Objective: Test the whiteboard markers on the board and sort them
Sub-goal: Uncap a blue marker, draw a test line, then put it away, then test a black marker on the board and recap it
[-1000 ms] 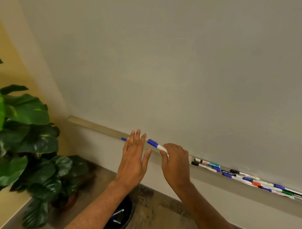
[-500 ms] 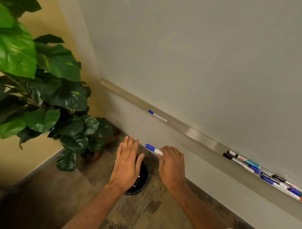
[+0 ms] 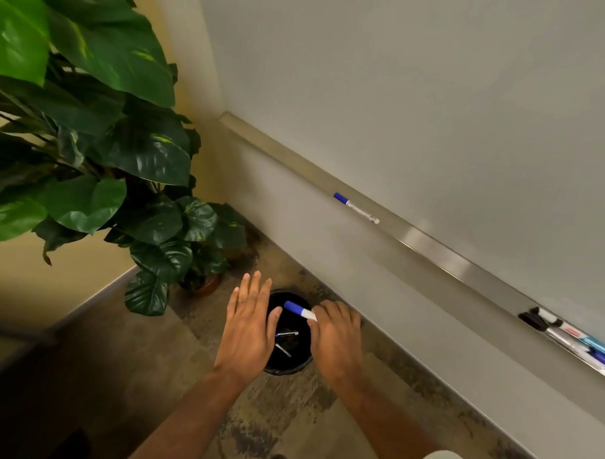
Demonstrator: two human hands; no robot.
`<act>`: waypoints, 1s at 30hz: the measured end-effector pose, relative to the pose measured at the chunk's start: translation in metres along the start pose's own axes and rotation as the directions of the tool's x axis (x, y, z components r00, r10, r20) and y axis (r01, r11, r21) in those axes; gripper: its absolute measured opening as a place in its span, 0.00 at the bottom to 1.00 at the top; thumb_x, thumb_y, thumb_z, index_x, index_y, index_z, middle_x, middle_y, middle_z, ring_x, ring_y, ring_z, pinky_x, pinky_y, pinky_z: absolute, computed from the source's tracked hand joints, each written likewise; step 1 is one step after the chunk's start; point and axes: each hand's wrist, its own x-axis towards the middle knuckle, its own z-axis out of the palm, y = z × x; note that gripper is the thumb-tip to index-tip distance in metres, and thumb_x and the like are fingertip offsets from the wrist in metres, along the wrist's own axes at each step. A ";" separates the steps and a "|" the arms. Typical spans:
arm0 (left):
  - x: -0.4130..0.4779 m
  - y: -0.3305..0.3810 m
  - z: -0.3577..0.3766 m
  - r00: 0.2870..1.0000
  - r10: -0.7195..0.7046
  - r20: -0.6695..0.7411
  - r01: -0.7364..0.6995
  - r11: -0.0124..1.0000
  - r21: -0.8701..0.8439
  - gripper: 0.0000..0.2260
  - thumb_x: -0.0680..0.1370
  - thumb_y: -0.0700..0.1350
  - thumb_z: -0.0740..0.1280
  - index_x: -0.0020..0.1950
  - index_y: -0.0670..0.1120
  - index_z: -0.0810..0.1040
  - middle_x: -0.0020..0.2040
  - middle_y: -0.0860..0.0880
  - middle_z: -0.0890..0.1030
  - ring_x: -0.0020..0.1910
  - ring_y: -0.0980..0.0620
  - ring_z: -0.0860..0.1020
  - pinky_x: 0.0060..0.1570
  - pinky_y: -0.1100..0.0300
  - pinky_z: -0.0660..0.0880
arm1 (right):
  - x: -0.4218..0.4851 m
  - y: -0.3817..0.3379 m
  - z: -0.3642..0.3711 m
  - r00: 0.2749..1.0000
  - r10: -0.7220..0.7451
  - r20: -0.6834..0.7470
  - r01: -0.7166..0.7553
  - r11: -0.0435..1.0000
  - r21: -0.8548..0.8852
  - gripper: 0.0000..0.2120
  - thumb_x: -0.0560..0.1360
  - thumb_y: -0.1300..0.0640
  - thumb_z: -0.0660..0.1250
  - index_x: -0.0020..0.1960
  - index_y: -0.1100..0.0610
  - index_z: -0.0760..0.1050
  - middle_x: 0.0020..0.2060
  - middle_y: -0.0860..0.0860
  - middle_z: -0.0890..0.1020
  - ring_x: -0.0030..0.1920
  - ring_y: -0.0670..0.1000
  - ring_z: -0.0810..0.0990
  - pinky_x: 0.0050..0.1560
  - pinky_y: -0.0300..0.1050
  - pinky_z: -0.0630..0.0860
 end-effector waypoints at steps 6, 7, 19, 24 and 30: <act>0.007 -0.025 0.020 1.000 -0.019 0.000 0.019 0.999 -0.032 0.27 0.86 0.56 0.46 0.82 0.45 0.58 0.83 0.46 0.53 0.83 0.53 0.42 0.81 0.50 0.46 | 0.015 -0.016 0.038 0.995 -0.024 0.095 0.028 0.999 -0.035 0.14 0.69 0.56 0.75 0.54 0.54 0.81 0.53 0.53 0.82 0.56 0.56 0.79 0.52 0.55 0.74; 0.008 -0.030 0.022 1.000 -0.021 0.000 0.021 0.999 -0.032 0.27 0.86 0.56 0.46 0.82 0.45 0.58 0.83 0.46 0.53 0.83 0.53 0.42 0.81 0.49 0.47 | 0.018 -0.019 0.043 0.994 -0.026 0.108 0.030 0.999 -0.039 0.14 0.69 0.56 0.75 0.54 0.55 0.81 0.53 0.53 0.82 0.56 0.56 0.79 0.53 0.55 0.74; 0.016 -0.062 0.034 0.999 -0.034 -0.003 0.034 0.997 -0.071 0.26 0.87 0.54 0.49 0.82 0.44 0.58 0.83 0.45 0.53 0.83 0.52 0.43 0.81 0.50 0.45 | 0.049 -0.023 0.089 0.999 0.041 -0.004 -0.041 0.999 0.034 0.16 0.79 0.51 0.63 0.64 0.56 0.76 0.58 0.53 0.81 0.60 0.57 0.76 0.57 0.57 0.74; 0.021 -0.051 0.029 0.999 -0.030 -0.010 0.030 0.997 -0.077 0.26 0.86 0.55 0.49 0.82 0.44 0.58 0.83 0.45 0.53 0.83 0.51 0.43 0.81 0.49 0.46 | 0.036 -0.013 0.070 0.992 0.055 -0.112 -0.040 0.990 0.137 0.14 0.81 0.51 0.62 0.63 0.56 0.76 0.60 0.53 0.79 0.63 0.55 0.74 0.61 0.55 0.71; 0.028 -0.014 0.012 1.000 0.015 0.009 -0.014 0.996 -0.083 0.26 0.87 0.55 0.50 0.83 0.44 0.55 0.84 0.45 0.51 0.83 0.51 0.42 0.81 0.48 0.46 | 0.020 -0.008 0.028 0.972 0.103 -0.212 -0.056 0.975 0.216 0.16 0.81 0.51 0.63 0.65 0.57 0.76 0.64 0.53 0.78 0.67 0.55 0.72 0.66 0.56 0.68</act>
